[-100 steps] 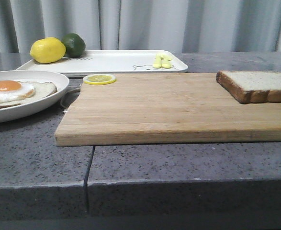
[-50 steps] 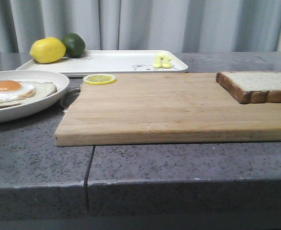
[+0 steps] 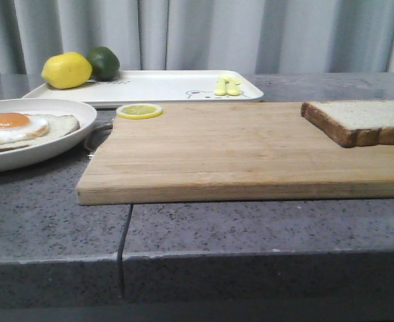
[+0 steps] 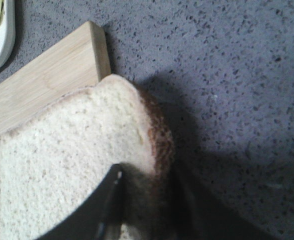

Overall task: Place bread and move sandwich to tray
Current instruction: 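Lift the bread slice with the right gripper and carry it over the egg toast, then release the bread onto the egg toast and raise the right gripper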

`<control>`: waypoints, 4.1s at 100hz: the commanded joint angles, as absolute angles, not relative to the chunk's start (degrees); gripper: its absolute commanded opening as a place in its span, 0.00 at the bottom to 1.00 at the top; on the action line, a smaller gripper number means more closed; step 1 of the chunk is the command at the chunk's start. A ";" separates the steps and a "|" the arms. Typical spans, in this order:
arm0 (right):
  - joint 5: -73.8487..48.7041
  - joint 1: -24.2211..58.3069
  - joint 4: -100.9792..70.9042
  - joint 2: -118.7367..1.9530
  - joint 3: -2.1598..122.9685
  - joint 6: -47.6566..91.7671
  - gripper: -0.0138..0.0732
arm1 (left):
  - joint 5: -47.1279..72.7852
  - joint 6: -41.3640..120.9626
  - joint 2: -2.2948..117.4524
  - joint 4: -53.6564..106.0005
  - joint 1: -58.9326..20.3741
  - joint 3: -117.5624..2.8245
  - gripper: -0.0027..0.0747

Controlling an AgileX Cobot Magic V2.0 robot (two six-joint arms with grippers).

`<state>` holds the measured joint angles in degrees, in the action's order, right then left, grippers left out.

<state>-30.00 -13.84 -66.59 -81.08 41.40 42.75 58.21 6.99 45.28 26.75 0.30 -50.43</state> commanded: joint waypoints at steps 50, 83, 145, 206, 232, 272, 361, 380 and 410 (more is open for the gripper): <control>-32.93 -14.23 -71.12 -75.71 42.87 43.35 0.09 | 55.15 7.01 45.32 28.82 -0.02 -52.26 0.81; -38.99 -12.81 -82.76 -67.43 46.19 42.86 0.09 | 55.15 7.01 45.32 28.82 -0.02 -52.26 0.81; -8.26 27.28 -101.64 -72.19 53.26 42.93 0.09 | 55.15 7.01 45.32 28.82 -0.02 -52.26 0.81; 3.54 48.18 -107.65 -95.81 72.83 42.42 0.09 | 55.15 7.01 45.32 28.82 0.00 -52.26 0.81; 3.28 50.25 -107.65 -101.38 76.82 41.33 0.09 | 55.15 7.01 45.32 28.82 0.00 -52.26 0.81; 3.17 50.49 -107.31 -104.40 76.75 41.81 0.20 | 55.15 7.01 45.32 28.82 -0.02 -52.26 0.81; 7.12 46.28 -96.62 -96.16 76.75 51.53 0.70 | 55.15 7.01 45.32 28.82 -0.02 -52.26 0.81; 8.32 42.24 -81.54 -86.98 72.87 54.62 0.70 | 55.15 7.01 45.32 28.82 -0.02 -52.26 0.81; 7.22 29.62 -58.90 -71.53 58.08 46.87 0.70 | 55.15 7.01 45.32 28.82 -0.02 -52.26 0.81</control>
<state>7.00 33.47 -67.47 -77.39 60.43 50.78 58.21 6.99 45.28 26.75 0.30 -50.43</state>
